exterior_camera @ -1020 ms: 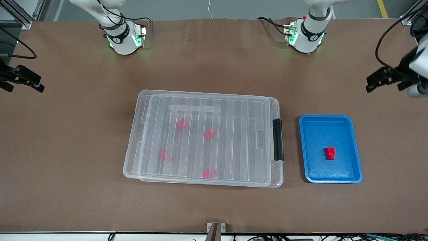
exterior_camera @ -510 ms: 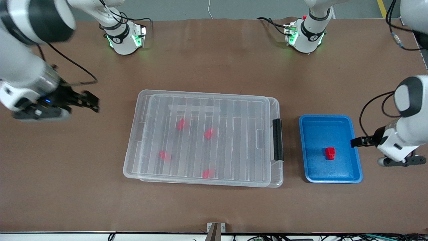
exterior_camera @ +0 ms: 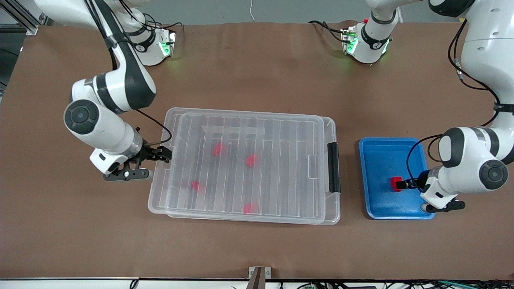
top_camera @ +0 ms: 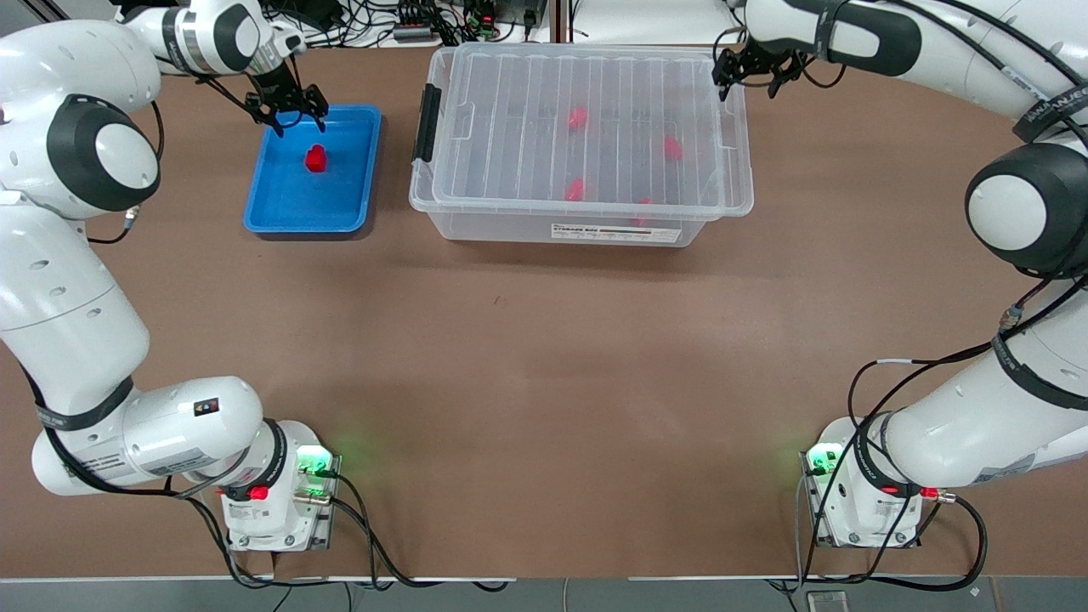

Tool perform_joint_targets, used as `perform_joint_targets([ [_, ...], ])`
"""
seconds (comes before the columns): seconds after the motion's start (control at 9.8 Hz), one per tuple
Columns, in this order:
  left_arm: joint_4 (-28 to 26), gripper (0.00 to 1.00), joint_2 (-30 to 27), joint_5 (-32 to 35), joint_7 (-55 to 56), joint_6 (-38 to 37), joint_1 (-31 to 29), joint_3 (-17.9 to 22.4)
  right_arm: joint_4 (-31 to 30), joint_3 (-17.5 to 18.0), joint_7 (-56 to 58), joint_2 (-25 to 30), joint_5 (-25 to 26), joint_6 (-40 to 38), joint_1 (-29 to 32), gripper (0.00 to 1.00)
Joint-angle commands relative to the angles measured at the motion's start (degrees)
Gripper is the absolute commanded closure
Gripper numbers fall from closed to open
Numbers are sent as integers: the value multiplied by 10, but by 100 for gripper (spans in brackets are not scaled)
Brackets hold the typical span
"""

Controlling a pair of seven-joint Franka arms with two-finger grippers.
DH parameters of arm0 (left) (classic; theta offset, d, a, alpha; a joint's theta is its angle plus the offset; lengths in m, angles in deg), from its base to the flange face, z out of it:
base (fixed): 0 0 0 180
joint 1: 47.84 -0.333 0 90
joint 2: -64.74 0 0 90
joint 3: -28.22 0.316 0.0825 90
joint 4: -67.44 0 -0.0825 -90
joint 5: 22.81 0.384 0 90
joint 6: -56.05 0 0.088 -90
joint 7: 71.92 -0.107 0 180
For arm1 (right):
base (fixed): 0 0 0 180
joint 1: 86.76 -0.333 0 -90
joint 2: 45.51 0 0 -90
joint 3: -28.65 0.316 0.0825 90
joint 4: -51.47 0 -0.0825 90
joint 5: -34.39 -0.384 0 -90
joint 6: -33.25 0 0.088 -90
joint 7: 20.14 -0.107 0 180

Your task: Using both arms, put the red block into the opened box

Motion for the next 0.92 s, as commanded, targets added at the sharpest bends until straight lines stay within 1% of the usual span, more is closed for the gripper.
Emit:
perform_joint_targets([
  [0.0,5,18,38,14,0,13,-5,0,-20,-3,-5,8,32,7,-8,0],
  [0.1,1,27,48,14,0,20,-6,0,-20,-3,-5,-1,42,8,-7,0],
  [0.2,-3,33,56,14,0,31,-7,-1,-20,-3,-5,-7,48,17,-7,0],
  [0.31,-3,47,57,14,0,32,-6,0,-20,-3,-5,-16,50,23,-4,0],
  [0.51,-2,83,62,14,0,33,-4,-1,-20,-3,-3,-23,50,30,-3,0],
  [0.61,-1,99,53,14,0,32,-3,-2,-20,-5,1,-23,55,26,-2,0],
  [0.71,0,100,33,14,5,25,-4,-8,-21,-6,1,-23,77,21,3,0],
  [0.82,-1,100,-4,13,9,19,2,-12,-20,-8,1,-23,81,10,9,0],
])
